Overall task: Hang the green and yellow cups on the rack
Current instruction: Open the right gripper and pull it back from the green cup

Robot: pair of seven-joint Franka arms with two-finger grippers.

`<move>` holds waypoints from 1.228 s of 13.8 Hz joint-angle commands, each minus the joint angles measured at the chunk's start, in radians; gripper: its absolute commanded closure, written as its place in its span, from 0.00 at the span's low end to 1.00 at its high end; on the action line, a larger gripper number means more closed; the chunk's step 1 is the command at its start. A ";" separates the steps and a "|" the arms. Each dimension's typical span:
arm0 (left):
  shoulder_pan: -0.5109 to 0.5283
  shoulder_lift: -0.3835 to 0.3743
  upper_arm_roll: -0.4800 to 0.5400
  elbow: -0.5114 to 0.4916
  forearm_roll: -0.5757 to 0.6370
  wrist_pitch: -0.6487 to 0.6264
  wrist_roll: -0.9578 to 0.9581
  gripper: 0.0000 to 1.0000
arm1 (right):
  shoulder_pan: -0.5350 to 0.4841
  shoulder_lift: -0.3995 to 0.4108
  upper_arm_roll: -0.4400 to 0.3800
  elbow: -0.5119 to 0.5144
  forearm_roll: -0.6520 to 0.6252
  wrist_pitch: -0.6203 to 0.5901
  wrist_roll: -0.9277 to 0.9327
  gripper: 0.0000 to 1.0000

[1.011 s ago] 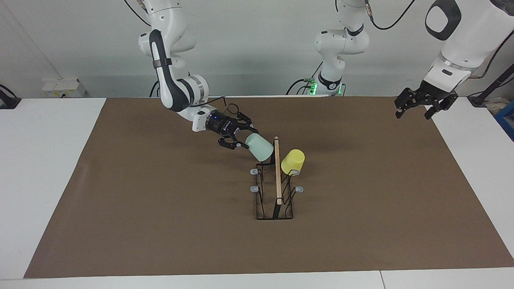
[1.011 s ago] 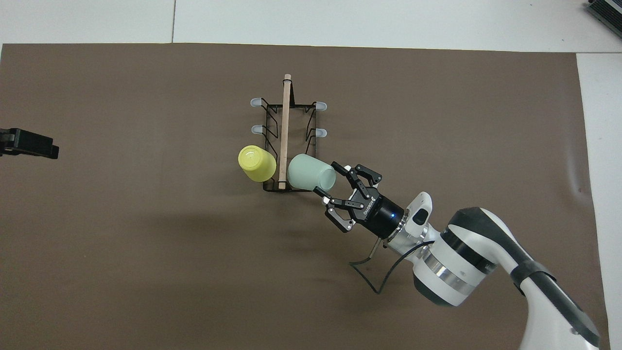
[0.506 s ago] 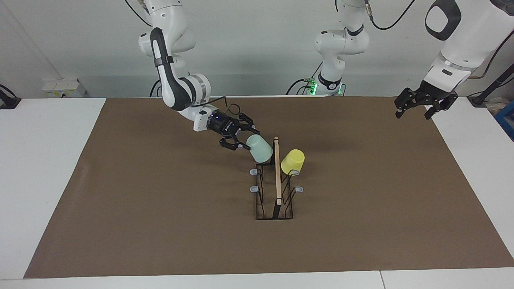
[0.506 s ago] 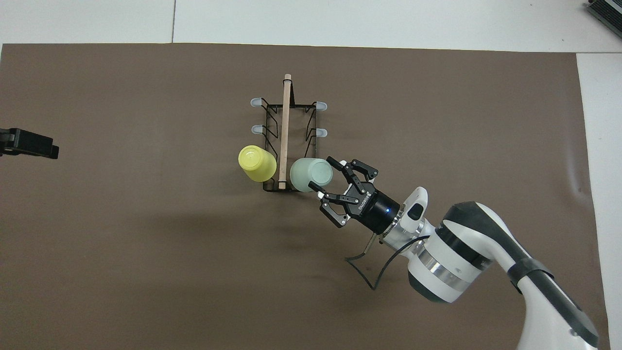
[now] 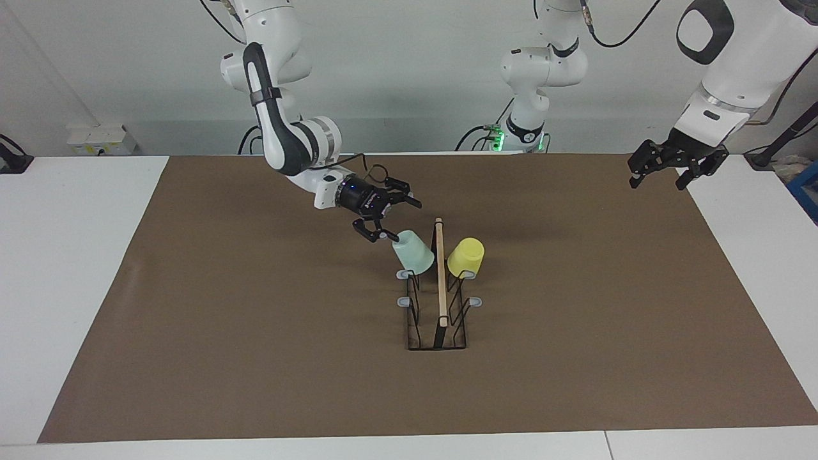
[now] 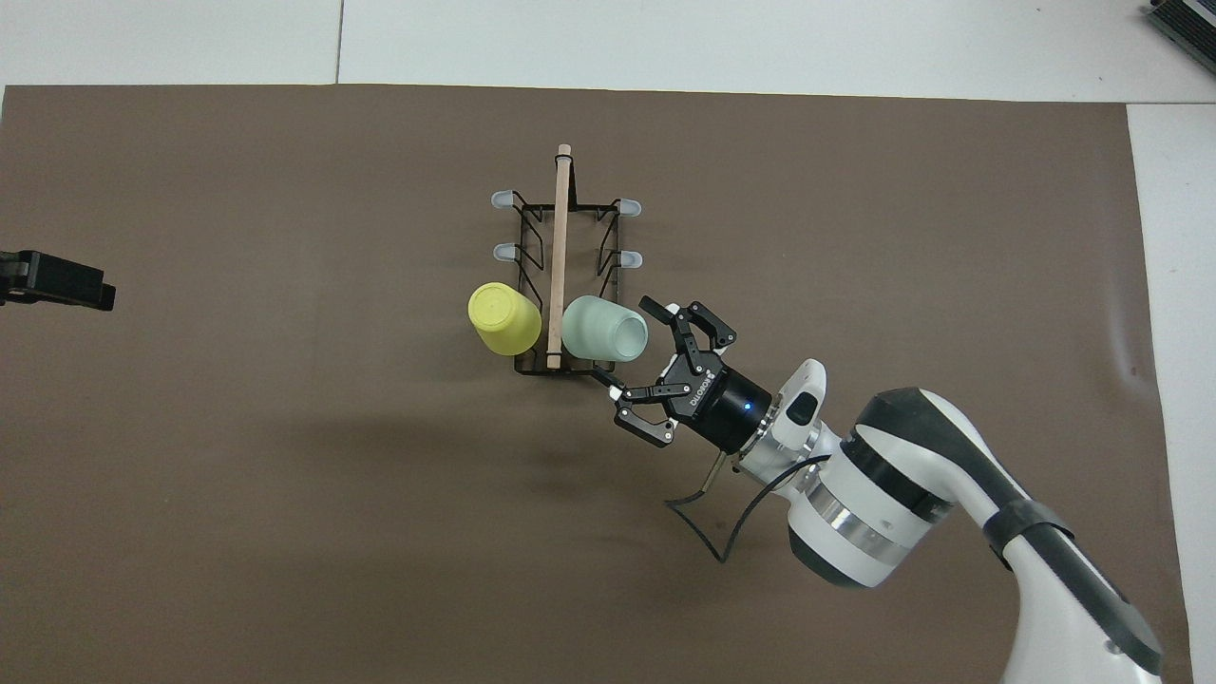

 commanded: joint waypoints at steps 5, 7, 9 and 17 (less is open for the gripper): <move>-0.001 -0.006 0.000 -0.004 0.003 -0.004 -0.011 0.00 | 0.016 -0.014 0.005 0.149 -0.053 0.234 0.016 0.00; -0.001 -0.006 0.000 -0.004 0.003 -0.004 -0.011 0.00 | 0.002 -0.025 0.004 0.216 -0.239 0.324 0.126 0.00; -0.001 -0.006 0.000 -0.004 0.003 -0.004 -0.009 0.00 | -0.015 -0.037 -0.002 0.256 -0.415 0.340 0.264 0.00; -0.001 -0.006 0.000 -0.004 0.003 -0.004 -0.011 0.00 | -0.275 -0.143 -0.007 0.367 -1.344 -0.006 0.813 0.00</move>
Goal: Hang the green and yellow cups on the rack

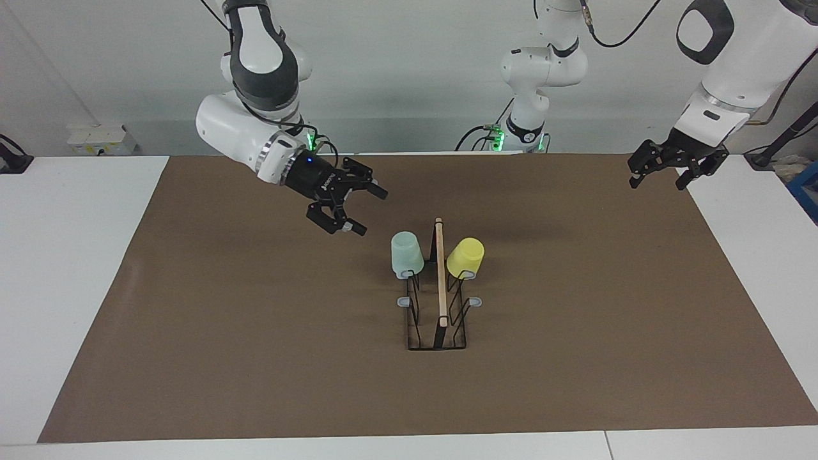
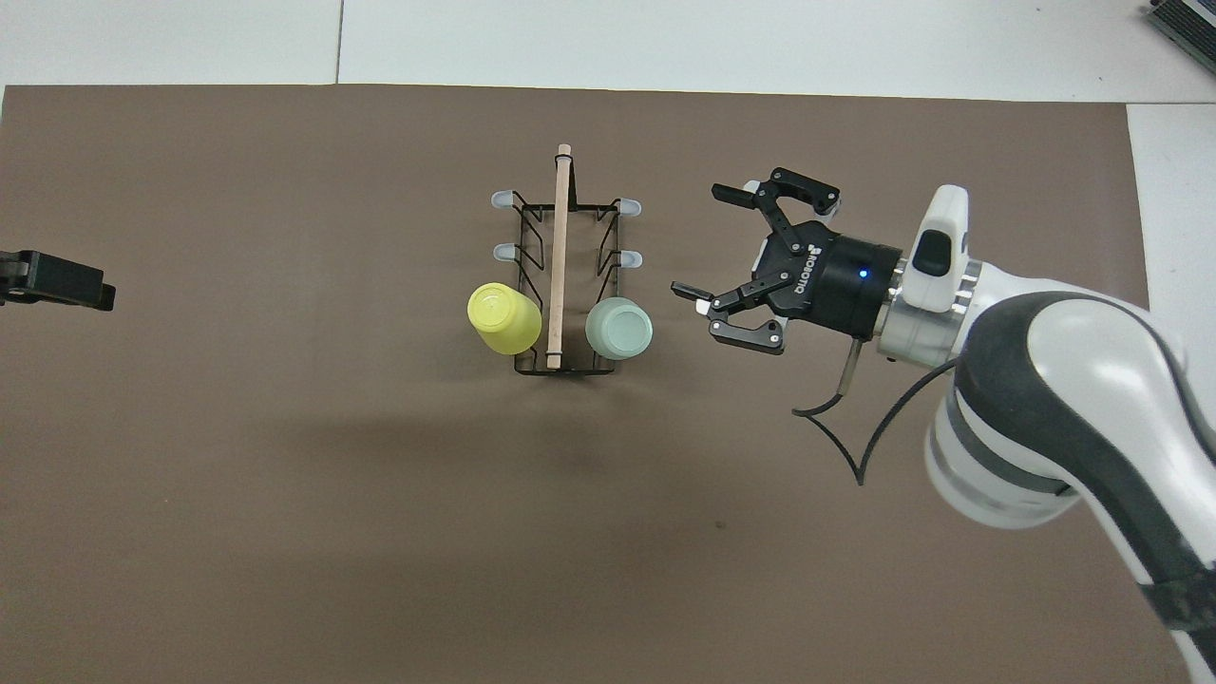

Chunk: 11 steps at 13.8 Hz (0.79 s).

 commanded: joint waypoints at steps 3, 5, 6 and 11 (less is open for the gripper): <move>-0.001 -0.006 -0.002 -0.004 0.003 -0.004 -0.011 0.00 | -0.130 -0.070 0.006 0.033 -0.336 -0.293 0.141 0.00; -0.002 -0.006 -0.002 -0.004 0.003 -0.006 -0.011 0.00 | -0.129 -0.074 0.007 0.049 -0.444 -0.348 0.217 0.00; -0.002 -0.006 -0.002 -0.004 0.003 -0.009 -0.011 0.00 | -0.126 -0.073 0.007 0.077 -0.508 -0.399 0.269 0.00; -0.002 -0.006 -0.002 -0.002 0.002 -0.003 -0.028 0.00 | -0.089 -0.074 0.024 0.131 -0.824 -0.519 0.692 0.00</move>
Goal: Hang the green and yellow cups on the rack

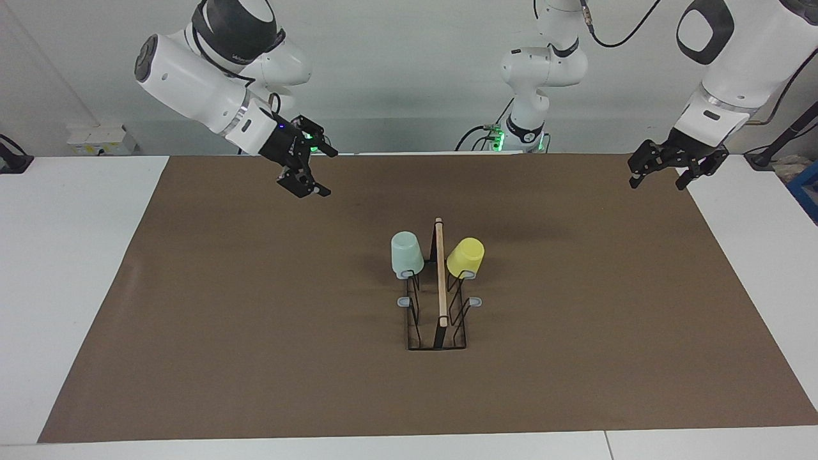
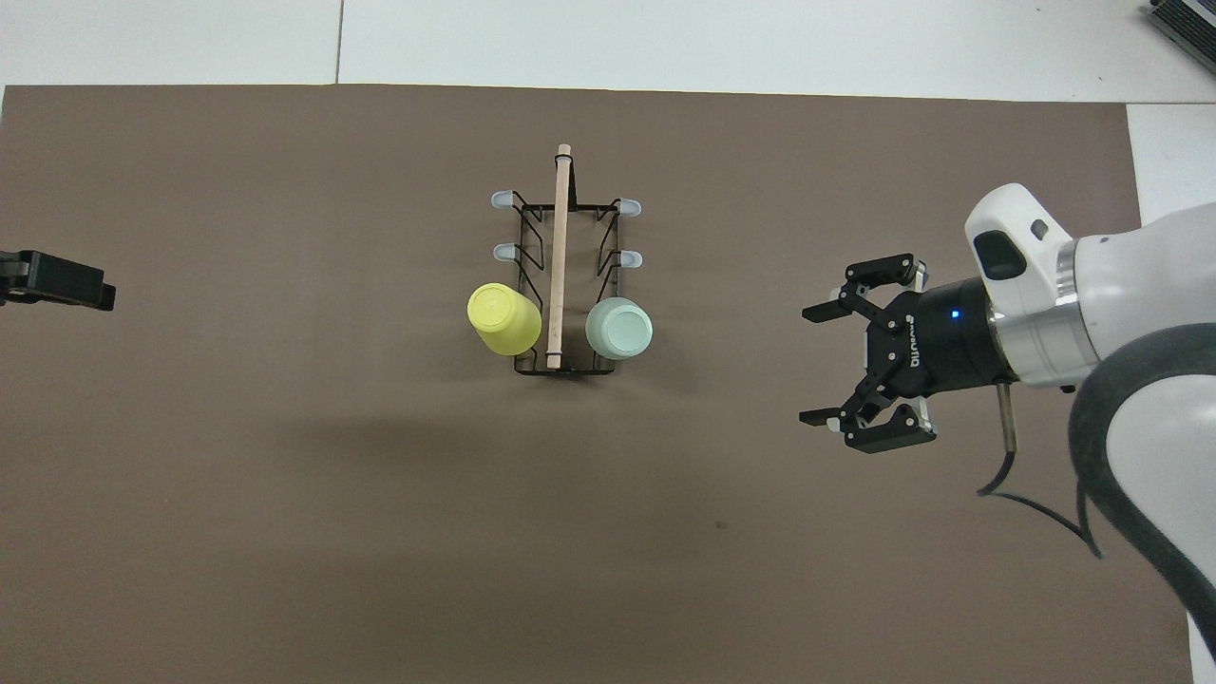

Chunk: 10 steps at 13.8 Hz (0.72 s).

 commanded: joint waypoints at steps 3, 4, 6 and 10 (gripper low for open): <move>-0.003 -0.006 -0.002 0.001 0.002 -0.007 -0.024 0.00 | 0.031 -0.003 0.008 0.011 -0.269 -0.024 0.394 0.00; -0.003 -0.004 -0.002 0.007 0.000 -0.013 -0.024 0.00 | 0.030 -0.003 0.007 0.011 -0.299 -0.026 0.451 0.00; -0.003 -0.003 -0.002 0.012 -0.004 -0.015 -0.024 0.00 | 0.017 -0.024 0.002 0.001 -0.408 -0.090 0.567 0.00; 0.000 -0.001 -0.001 0.015 -0.003 -0.016 -0.023 0.00 | 0.048 -0.040 -0.019 0.013 -0.461 -0.147 0.935 0.00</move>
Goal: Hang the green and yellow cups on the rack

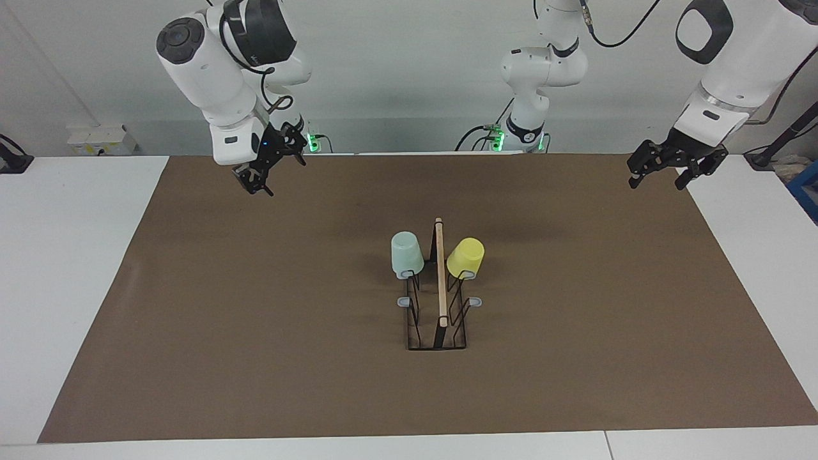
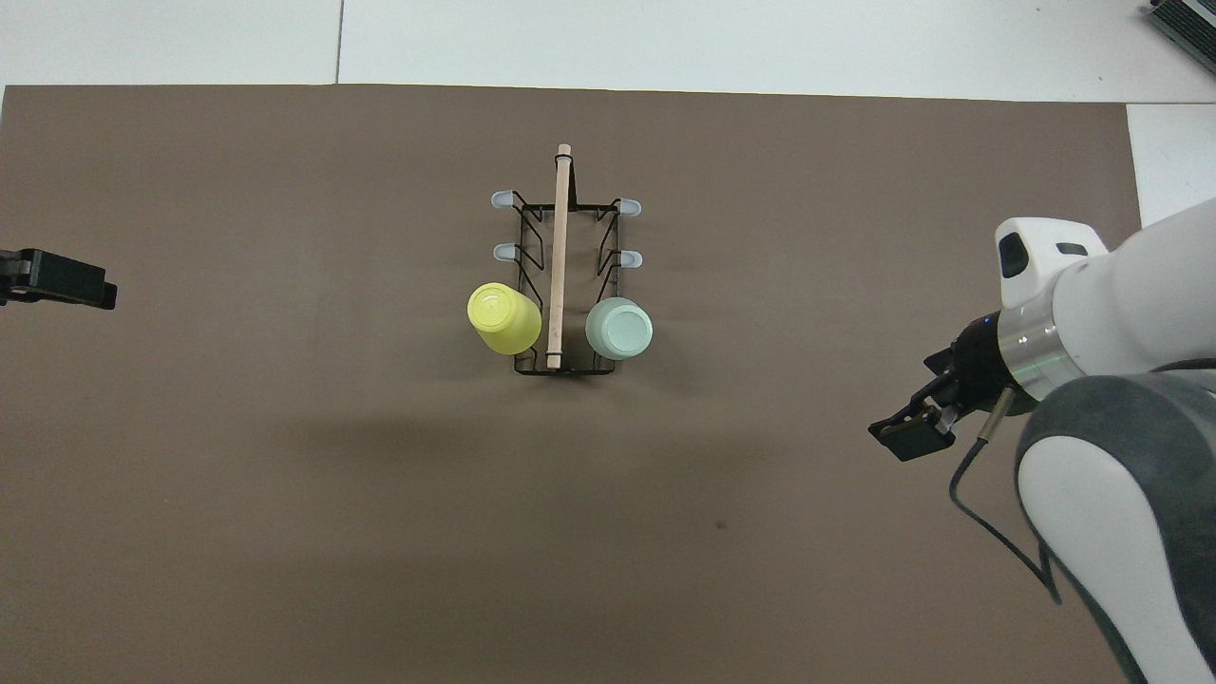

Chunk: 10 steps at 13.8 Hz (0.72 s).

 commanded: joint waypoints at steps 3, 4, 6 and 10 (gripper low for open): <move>0.006 -0.006 0.003 0.010 -0.003 -0.019 -0.010 0.00 | 0.107 -0.020 -0.010 0.005 -0.084 -0.014 0.431 0.00; 0.006 -0.006 0.003 0.009 -0.003 -0.021 -0.010 0.00 | 0.101 -0.020 -0.026 0.004 -0.082 -0.014 0.475 0.00; 0.007 -0.019 0.002 0.001 -0.003 -0.021 -0.010 0.00 | 0.101 -0.015 -0.067 0.005 -0.072 -0.013 0.480 0.00; 0.006 -0.033 0.003 -0.004 -0.003 -0.042 -0.013 0.00 | 0.097 -0.015 -0.119 0.000 -0.069 -0.017 0.482 0.00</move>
